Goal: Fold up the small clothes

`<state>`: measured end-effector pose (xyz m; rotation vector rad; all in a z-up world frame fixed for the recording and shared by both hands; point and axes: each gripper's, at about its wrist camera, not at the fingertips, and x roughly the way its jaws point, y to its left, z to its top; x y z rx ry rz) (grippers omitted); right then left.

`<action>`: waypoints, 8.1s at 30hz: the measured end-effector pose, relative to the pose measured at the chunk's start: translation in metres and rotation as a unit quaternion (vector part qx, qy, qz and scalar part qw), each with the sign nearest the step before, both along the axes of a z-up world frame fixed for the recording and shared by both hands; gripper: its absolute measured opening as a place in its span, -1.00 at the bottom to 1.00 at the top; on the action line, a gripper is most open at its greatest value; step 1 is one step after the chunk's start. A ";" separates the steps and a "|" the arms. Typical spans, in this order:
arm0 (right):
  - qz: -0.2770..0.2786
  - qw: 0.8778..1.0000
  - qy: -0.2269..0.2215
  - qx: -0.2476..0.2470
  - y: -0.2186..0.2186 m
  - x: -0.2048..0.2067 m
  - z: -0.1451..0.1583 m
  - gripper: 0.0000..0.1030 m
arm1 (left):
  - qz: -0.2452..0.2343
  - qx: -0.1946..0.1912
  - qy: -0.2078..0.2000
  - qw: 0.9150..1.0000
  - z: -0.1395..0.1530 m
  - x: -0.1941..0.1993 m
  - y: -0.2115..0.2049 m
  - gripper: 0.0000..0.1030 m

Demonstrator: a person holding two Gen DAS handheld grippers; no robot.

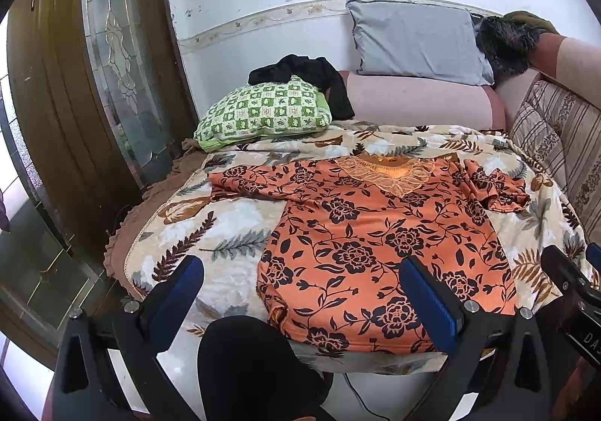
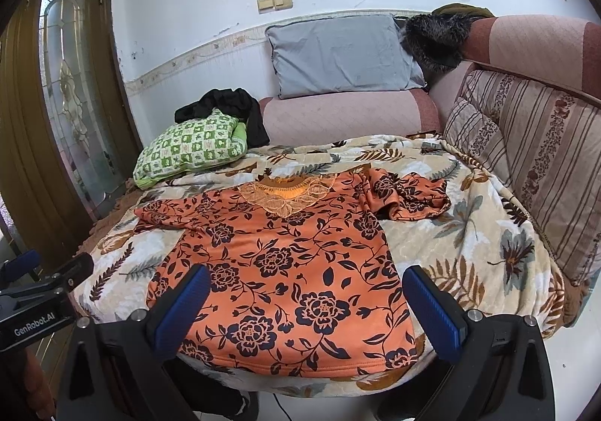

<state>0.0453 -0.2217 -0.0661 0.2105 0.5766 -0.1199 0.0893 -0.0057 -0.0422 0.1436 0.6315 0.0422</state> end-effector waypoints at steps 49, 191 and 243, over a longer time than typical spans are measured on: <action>-0.116 0.992 0.040 0.032 -0.127 0.104 -0.041 1.00 | 0.020 0.065 -0.027 0.997 -0.009 0.103 -0.030 1.00; 0.272 0.932 0.156 0.183 0.104 0.451 -0.131 -0.77 | 0.292 -0.043 0.116 0.948 -0.161 0.361 0.159 1.00; 0.230 0.859 0.031 0.457 0.159 0.496 -0.180 0.80 | 0.341 -0.141 0.151 0.917 -0.174 0.355 0.238 1.00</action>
